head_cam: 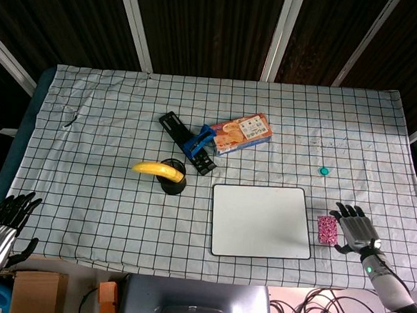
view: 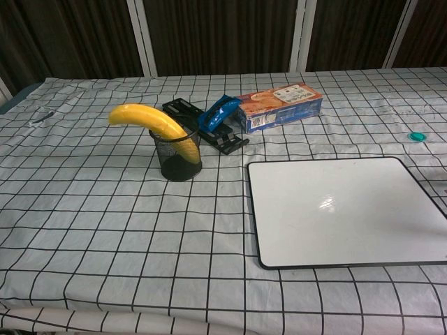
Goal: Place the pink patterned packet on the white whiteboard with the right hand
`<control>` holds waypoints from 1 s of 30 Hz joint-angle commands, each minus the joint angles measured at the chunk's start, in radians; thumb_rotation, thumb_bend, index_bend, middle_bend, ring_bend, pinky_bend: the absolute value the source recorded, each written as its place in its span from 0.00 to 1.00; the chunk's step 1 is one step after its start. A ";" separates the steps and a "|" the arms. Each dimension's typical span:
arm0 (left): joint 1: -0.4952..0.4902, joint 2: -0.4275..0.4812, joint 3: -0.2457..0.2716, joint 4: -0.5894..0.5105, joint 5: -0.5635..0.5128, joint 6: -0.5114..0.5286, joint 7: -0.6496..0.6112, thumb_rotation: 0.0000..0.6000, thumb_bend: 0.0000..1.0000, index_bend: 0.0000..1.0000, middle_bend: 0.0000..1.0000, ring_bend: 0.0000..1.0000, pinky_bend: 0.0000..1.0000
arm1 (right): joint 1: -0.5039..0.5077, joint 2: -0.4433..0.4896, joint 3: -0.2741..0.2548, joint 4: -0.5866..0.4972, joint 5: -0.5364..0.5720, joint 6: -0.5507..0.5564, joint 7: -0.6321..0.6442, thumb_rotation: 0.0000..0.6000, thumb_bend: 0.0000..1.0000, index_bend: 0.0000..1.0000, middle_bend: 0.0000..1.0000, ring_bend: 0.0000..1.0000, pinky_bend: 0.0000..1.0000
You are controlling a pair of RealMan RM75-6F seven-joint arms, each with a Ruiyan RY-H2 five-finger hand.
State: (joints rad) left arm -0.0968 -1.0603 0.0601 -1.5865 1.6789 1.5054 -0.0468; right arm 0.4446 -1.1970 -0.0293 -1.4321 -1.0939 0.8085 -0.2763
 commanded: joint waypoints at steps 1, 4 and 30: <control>-0.001 -0.001 -0.002 -0.001 -0.001 0.001 -0.001 1.00 0.39 0.00 0.00 0.00 0.05 | 0.001 -0.002 0.001 0.001 0.003 -0.002 -0.001 1.00 0.17 0.18 0.00 0.00 0.00; -0.003 -0.001 -0.002 -0.002 0.001 0.000 -0.001 1.00 0.39 0.00 0.00 0.00 0.05 | 0.004 -0.003 0.000 0.002 0.005 -0.005 -0.004 1.00 0.17 0.18 0.00 0.00 0.00; 0.001 -0.001 0.007 0.003 0.022 0.013 -0.003 1.00 0.39 0.00 0.00 0.00 0.05 | 0.012 -0.034 -0.006 0.016 0.052 -0.003 -0.052 1.00 0.17 0.28 0.00 0.00 0.00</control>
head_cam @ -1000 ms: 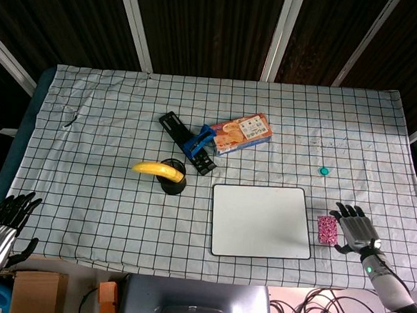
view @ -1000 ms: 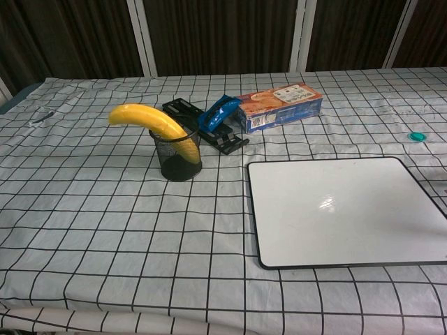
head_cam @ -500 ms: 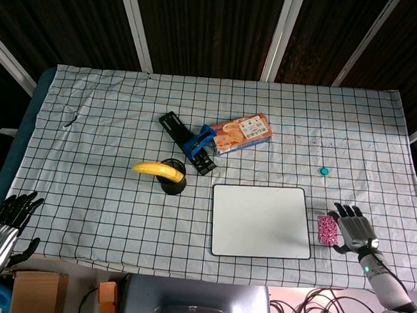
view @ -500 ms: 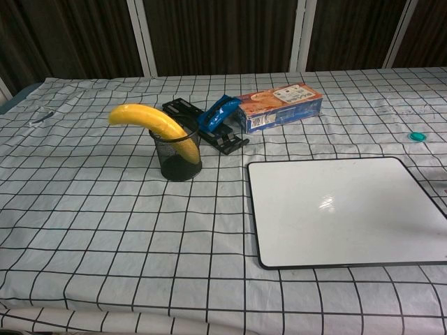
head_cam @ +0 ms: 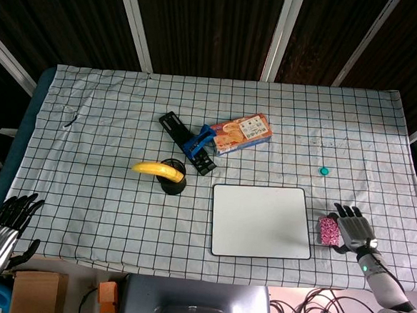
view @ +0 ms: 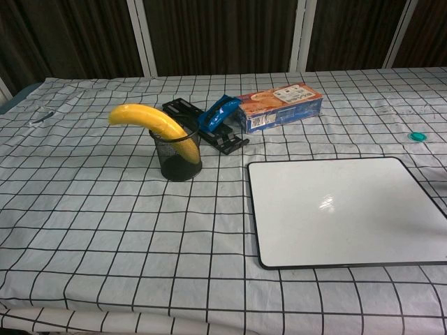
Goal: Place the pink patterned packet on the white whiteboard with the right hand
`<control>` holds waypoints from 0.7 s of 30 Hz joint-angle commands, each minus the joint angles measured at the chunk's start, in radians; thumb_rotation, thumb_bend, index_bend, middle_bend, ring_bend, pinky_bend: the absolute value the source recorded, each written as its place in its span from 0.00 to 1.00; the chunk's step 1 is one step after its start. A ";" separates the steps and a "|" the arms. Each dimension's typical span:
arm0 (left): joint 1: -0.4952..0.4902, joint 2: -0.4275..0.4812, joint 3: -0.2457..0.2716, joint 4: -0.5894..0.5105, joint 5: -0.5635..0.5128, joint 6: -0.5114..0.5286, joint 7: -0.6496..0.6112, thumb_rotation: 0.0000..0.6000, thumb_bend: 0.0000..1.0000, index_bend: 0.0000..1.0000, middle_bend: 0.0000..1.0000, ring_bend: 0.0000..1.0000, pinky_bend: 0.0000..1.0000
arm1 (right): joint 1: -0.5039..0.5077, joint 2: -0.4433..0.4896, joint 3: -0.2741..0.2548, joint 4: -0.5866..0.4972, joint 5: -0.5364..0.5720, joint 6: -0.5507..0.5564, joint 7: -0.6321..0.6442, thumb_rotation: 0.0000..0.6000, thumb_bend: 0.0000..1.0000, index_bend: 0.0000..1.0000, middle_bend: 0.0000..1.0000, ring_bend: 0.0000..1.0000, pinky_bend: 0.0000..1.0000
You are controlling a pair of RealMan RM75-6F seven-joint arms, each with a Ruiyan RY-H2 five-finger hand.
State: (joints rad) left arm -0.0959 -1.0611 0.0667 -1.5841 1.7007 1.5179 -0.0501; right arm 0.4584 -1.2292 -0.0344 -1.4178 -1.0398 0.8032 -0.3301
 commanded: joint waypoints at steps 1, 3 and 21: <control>0.000 0.000 0.000 0.000 0.001 0.001 0.000 1.00 0.39 0.00 0.00 0.00 0.05 | -0.003 -0.003 0.000 0.002 -0.004 0.006 0.005 1.00 0.17 0.29 0.00 0.00 0.00; 0.001 0.000 0.001 0.001 0.001 0.001 0.000 1.00 0.39 0.00 0.00 0.00 0.05 | -0.008 -0.001 0.002 0.001 -0.015 0.023 0.011 1.00 0.17 0.31 0.00 0.00 0.00; -0.006 0.000 -0.001 -0.001 -0.002 -0.008 0.001 1.00 0.39 0.00 0.00 0.00 0.05 | 0.088 0.028 0.099 -0.211 0.046 0.100 -0.156 1.00 0.17 0.25 0.00 0.00 0.00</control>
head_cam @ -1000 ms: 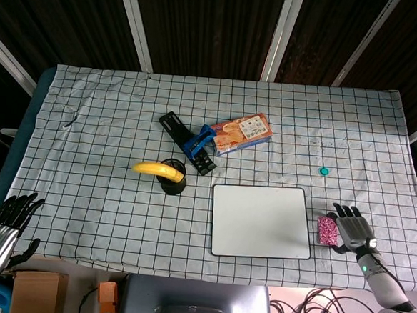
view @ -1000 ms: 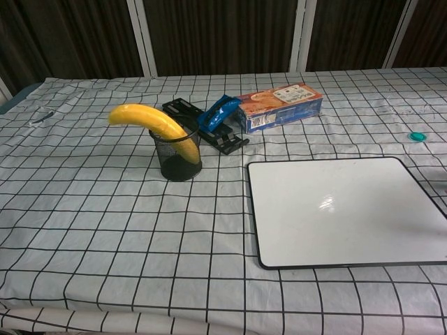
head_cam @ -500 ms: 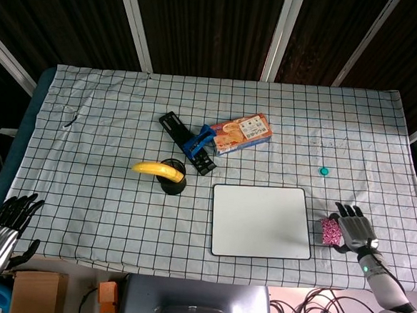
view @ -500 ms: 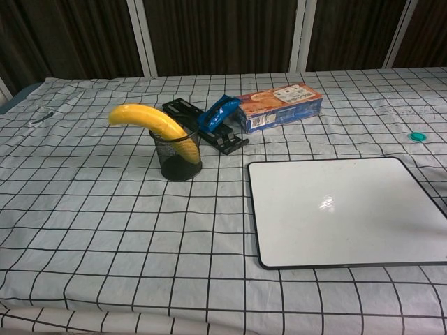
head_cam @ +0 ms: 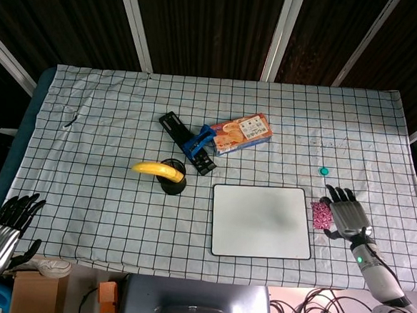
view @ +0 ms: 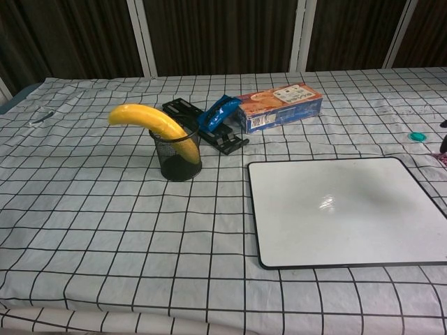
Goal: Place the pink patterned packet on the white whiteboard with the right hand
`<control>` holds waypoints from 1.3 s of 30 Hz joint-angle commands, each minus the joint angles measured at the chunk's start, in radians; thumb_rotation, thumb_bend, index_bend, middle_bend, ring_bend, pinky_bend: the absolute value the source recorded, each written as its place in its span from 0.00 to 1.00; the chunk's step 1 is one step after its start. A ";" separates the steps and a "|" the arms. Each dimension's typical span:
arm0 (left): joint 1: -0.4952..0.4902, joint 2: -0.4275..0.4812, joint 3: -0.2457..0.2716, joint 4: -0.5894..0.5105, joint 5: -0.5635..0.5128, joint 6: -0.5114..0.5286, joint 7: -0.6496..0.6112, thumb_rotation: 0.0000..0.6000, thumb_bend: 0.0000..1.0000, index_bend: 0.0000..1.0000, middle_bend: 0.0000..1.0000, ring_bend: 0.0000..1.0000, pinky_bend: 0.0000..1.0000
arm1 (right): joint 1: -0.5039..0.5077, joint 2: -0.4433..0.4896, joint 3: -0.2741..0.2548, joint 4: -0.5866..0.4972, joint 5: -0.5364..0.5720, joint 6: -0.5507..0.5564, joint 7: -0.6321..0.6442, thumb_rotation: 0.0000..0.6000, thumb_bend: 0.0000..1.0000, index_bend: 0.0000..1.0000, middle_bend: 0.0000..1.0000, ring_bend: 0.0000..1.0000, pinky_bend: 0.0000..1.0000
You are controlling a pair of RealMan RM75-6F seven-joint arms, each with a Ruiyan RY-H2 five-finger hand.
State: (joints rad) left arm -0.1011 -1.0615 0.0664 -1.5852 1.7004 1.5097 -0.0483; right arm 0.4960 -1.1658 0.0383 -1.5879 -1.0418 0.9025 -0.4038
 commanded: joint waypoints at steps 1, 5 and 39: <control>-0.001 0.000 -0.002 0.000 -0.003 0.000 -0.002 1.00 0.39 0.00 0.00 0.00 0.05 | 0.068 -0.061 0.031 -0.046 0.068 0.003 -0.115 1.00 0.17 0.25 0.00 0.00 0.00; -0.002 0.000 0.000 0.002 0.002 -0.002 0.000 1.00 0.39 0.00 0.00 0.00 0.05 | 0.114 -0.144 0.027 -0.042 0.130 0.013 -0.222 1.00 0.17 0.25 0.00 0.00 0.00; -0.018 -0.028 -0.012 -0.010 -0.040 -0.053 0.089 1.00 0.39 0.00 0.00 0.00 0.05 | 0.218 -0.305 0.100 0.581 0.394 -0.129 -0.200 1.00 0.18 0.26 0.00 0.00 0.00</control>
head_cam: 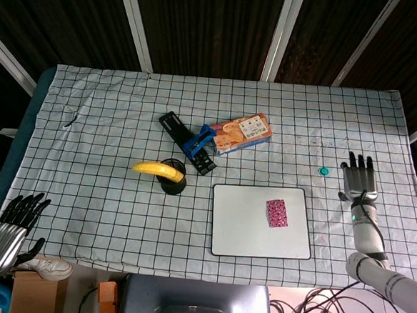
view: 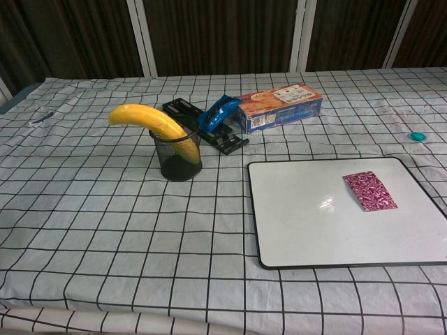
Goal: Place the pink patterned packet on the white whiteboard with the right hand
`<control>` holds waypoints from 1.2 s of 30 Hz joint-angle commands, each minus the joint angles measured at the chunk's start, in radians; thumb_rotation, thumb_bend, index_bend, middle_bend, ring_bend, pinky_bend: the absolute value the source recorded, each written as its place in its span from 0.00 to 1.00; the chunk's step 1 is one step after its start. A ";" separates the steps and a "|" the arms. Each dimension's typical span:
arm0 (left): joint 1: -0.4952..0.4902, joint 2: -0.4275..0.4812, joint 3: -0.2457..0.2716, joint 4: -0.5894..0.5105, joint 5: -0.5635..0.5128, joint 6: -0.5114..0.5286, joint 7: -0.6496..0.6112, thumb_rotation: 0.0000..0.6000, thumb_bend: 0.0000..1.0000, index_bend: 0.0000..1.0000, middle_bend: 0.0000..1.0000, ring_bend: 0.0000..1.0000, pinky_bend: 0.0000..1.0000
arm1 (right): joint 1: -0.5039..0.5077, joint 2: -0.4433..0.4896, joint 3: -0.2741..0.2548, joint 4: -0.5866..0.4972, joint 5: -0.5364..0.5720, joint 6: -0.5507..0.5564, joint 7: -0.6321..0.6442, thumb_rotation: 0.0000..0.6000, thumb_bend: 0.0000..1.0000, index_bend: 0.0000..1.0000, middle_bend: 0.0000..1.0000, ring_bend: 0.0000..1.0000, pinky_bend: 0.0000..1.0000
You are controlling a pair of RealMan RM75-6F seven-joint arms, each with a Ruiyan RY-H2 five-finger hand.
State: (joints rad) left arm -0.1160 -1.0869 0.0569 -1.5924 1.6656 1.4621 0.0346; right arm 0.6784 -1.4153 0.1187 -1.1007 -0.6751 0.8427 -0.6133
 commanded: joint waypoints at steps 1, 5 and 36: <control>-0.004 -0.004 -0.004 -0.003 -0.008 -0.009 0.010 1.00 0.39 0.00 0.00 0.00 0.05 | 0.042 -0.064 0.018 0.113 0.031 -0.082 0.003 1.00 0.18 0.25 0.00 0.00 0.00; -0.010 -0.007 -0.008 -0.009 -0.023 -0.024 0.023 1.00 0.39 0.00 0.00 0.00 0.05 | 0.069 -0.110 0.020 0.199 0.072 -0.144 -0.026 1.00 0.18 0.20 0.00 0.00 0.00; -0.017 -0.005 -0.010 -0.017 -0.037 -0.034 0.030 1.00 0.39 0.00 0.00 0.00 0.05 | 0.102 -0.172 -0.003 0.277 0.098 -0.236 -0.037 1.00 0.27 0.22 0.00 0.00 0.00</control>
State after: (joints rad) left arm -0.1331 -1.0922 0.0464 -1.6098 1.6285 1.4277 0.0643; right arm 0.7798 -1.5873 0.1164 -0.8225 -0.5766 0.6057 -0.6500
